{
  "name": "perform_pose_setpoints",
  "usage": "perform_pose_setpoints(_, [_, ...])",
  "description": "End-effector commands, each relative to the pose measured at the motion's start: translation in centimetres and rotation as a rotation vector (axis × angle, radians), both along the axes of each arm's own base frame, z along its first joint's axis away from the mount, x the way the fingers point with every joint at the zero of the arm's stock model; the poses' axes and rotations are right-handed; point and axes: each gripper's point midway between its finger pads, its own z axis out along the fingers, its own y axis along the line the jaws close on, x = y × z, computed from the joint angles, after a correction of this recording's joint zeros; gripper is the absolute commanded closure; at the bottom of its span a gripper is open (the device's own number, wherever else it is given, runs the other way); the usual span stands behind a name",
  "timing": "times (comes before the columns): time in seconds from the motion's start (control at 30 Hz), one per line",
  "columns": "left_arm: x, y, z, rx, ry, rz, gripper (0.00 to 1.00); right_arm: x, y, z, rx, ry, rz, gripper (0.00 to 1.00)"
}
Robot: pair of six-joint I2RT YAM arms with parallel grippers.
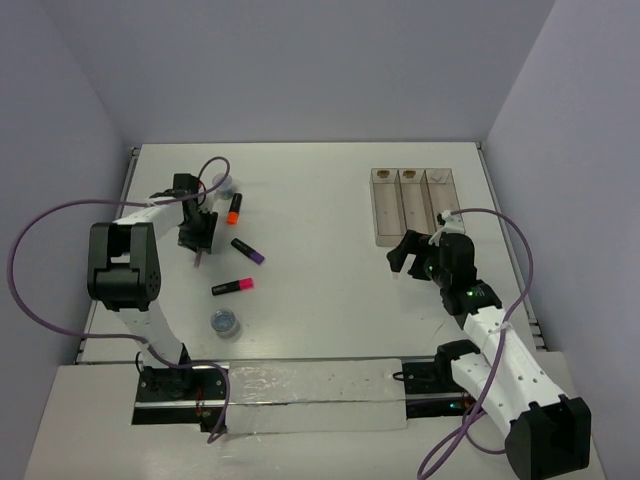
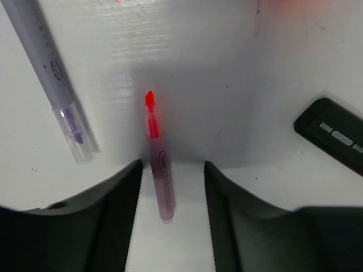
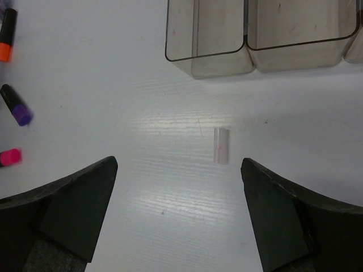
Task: Sort the stationery into containers
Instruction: Pick up the pen from the center of the board.
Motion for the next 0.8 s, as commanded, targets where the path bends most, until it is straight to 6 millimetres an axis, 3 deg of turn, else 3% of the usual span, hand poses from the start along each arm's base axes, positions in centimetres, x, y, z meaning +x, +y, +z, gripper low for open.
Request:
perform_pose_setpoints(0.0, [-1.4, 0.1, -1.3, 0.022, 0.051, -0.015, 0.6, 0.2, 0.1, 0.5, 0.003, 0.003, 0.0, 0.03])
perform_pose_setpoints(0.13, [-3.1, -0.1, -2.2, 0.01, 0.098, -0.034, 0.99, -0.1, -0.1, 0.0, -0.015, 0.027, -0.004, 0.04])
perform_pose_setpoints(0.27, [-4.2, -0.7, -2.5, -0.023, 0.115, -0.067, 1.0, -0.3, 0.4, -0.9, -0.001, 0.055, 0.024, 0.04])
perform_pose_setpoints(0.33, [-4.2, -1.3, -1.9, -0.06, 0.09, -0.085, 1.0, -0.2, 0.6, -1.9, -0.001, 0.091, 0.029, 0.09])
perform_pose_setpoints(0.4, [-3.7, -1.9, -0.4, -0.087, 0.039, -0.1, 1.0, 0.0, 0.5, -3.2, -0.016, 0.138, 0.023, 0.16])
perform_pose_setpoints(0.43, [-3.2, -2.2, 0.5, -0.103, 0.007, -0.108, 1.0, 0.1, 0.4, -3.5, -0.028, 0.159, 0.024, 0.23])
perform_pose_setpoints(0.47, [-2.7, -2.7, 2.3, -0.131, -0.046, -0.121, 1.0, 0.7, 0.4, -3.1, -0.042, 0.165, 0.025, 0.29])
perform_pose_setpoints(0.53, [-1.8, -3.5, 5.2, -0.169, -0.125, -0.143, 1.0, 0.8, 0.1, -4.8, -0.109, 0.27, 0.051, 0.35])
perform_pose_setpoints(0.63, [-1.2, -4.3, 10.4, -0.204, -0.255, -0.169, 1.0, 2.4, -0.4, -4.7, -0.183, 0.329, 0.059, 0.39])
perform_pose_setpoints(0.77, [-1.2, -3.9, 14.3, -0.178, -0.37, -0.183, 1.0, 2.6, -0.2, -6.1, -0.208, 0.389, 0.077, 0.39])
